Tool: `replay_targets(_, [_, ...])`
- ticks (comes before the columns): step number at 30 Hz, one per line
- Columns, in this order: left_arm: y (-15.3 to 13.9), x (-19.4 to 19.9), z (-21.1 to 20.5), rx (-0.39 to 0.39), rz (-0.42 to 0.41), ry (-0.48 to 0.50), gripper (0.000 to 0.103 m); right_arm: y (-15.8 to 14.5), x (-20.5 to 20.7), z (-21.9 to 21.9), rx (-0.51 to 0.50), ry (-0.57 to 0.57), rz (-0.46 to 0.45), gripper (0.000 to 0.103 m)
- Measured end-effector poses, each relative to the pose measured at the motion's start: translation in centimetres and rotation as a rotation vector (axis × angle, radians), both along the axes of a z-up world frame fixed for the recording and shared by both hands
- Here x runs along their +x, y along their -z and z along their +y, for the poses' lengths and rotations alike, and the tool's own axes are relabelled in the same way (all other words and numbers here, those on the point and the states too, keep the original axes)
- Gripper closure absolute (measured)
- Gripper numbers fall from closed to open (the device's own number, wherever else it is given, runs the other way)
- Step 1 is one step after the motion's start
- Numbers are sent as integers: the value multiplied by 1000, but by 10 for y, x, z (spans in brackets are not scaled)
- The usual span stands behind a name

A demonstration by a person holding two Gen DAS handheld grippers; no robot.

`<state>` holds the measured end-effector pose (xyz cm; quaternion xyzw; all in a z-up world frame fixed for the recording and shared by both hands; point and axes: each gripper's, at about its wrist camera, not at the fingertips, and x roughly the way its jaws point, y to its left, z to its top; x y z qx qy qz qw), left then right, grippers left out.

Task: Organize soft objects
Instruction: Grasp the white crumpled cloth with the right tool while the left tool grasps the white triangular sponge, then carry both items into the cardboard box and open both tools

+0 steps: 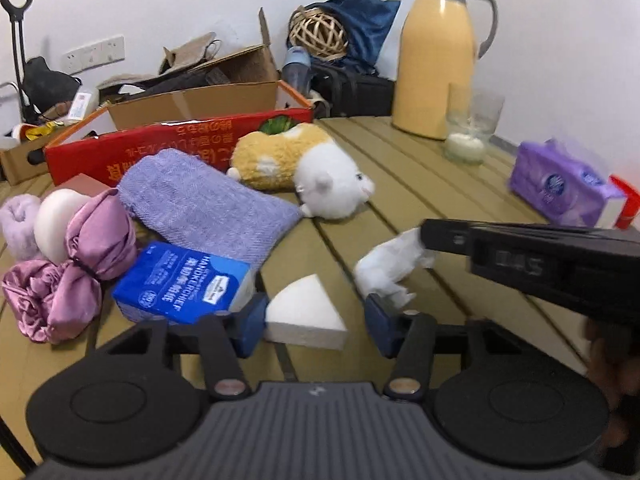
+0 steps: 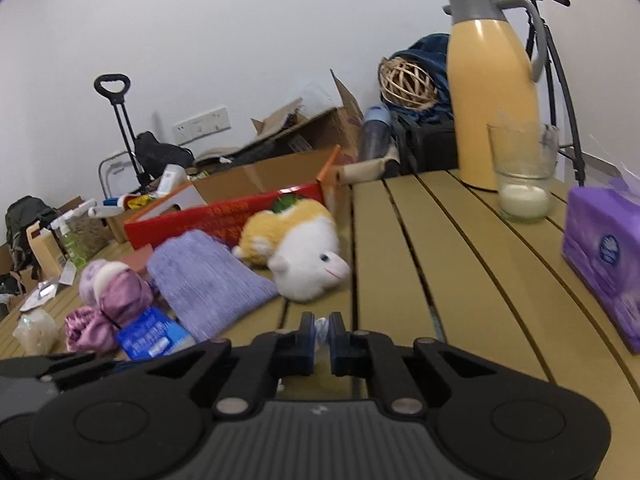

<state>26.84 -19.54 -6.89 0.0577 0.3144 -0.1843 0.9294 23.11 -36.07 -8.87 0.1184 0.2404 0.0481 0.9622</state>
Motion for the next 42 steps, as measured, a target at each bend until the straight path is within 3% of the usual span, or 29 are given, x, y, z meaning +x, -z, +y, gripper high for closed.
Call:
replay_targets(1, [1,2,2,1,4,-10,66,1,-2,-2,0,3,1,95])
replay_targets(4, [-1,3,6,-5,1,-8,71,5,-1,-3,8,-4,23,90])
replay_targets(12, [-21,-16,22,-72,-34,29,74,11,11,16,-50,-36,54,88])
replay_targets(15, [-43,-24,39,-121,-71,34,74,10,13,26,-107,-51,59,95])
replay_targets(22, [-98,10,91,-177,-162,-45,73,-34,17,39,-92,-87,-58,96])
replay_targets(27, [-133,91,131,-187,-165,-126,72,-79,70,56,-101,-154,-122,96])
replay_targets(29, [-147,138,145,-163,-163,-139,72,-99,107,64,-95,-185,-132,96])
replay_targets(33, [-155,234,158,-117,-83,-136,71,-130,199,82,-65,-228,-108,96])
replay_targets(37, [-136,325,152,-60,5,-147,69,-136,301,104,-75,-217,-19,96])
replay_targets(42, [-84,405,143,3,68,-160,63,-106,404,120,-142,-125,115,95])
